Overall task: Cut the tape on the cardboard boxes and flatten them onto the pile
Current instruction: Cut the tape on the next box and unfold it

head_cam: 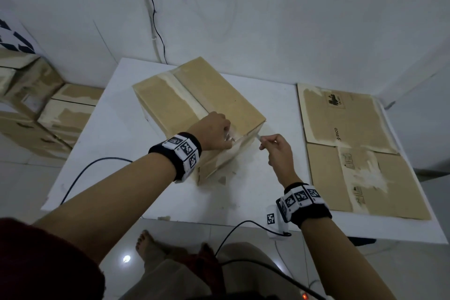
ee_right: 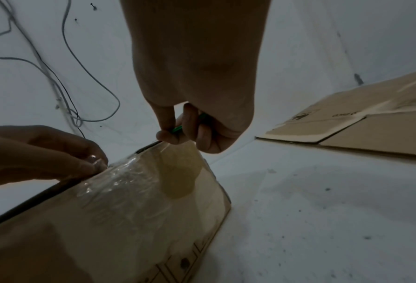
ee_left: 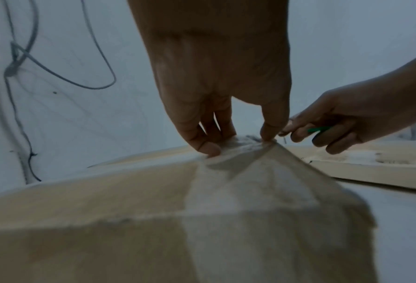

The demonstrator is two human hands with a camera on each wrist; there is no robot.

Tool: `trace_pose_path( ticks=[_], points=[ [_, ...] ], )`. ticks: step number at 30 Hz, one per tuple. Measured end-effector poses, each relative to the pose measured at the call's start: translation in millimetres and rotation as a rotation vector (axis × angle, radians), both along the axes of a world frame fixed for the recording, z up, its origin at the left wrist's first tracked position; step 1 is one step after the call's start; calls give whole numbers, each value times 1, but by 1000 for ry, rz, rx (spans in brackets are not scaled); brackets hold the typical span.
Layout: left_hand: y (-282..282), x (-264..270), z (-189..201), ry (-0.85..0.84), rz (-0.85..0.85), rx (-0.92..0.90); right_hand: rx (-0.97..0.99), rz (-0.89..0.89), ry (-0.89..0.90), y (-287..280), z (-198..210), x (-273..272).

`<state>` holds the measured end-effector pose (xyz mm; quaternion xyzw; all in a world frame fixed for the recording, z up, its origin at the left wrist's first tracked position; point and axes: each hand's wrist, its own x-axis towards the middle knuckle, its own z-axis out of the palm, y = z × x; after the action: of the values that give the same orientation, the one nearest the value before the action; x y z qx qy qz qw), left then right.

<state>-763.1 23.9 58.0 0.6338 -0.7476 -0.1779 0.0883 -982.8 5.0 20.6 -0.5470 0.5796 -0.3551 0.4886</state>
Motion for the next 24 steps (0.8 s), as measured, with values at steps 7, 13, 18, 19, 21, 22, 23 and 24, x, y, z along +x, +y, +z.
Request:
trace_pose_path(
  ticks=[7, 13, 18, 19, 21, 22, 23, 24],
  points=[
    [38, -3, -5, -151, 231, -131, 20, 75, -32, 8, -7, 18],
    [32, -11, 11, -48, 538, 150, -89, 182, -25, 24, -5, 31],
    [11, 6, 21, 92, 639, 392, -112, 262, -44, 39, -6, 40],
    [9, 9, 25, 157, 668, 436, -110, 265, -37, 40, -7, 39],
    [6, 12, 33, 338, 711, 498, -117, 255, -26, 42, -8, 38],
    [8, 11, 38, 398, 701, 499, -133, 248, -31, 42, -7, 37],
    [8, 10, 38, 428, 706, 496, -156, 243, -35, 43, -7, 36],
    [9, 9, 38, 446, 728, 494, -180, 243, -24, 44, -7, 35]
  ],
)
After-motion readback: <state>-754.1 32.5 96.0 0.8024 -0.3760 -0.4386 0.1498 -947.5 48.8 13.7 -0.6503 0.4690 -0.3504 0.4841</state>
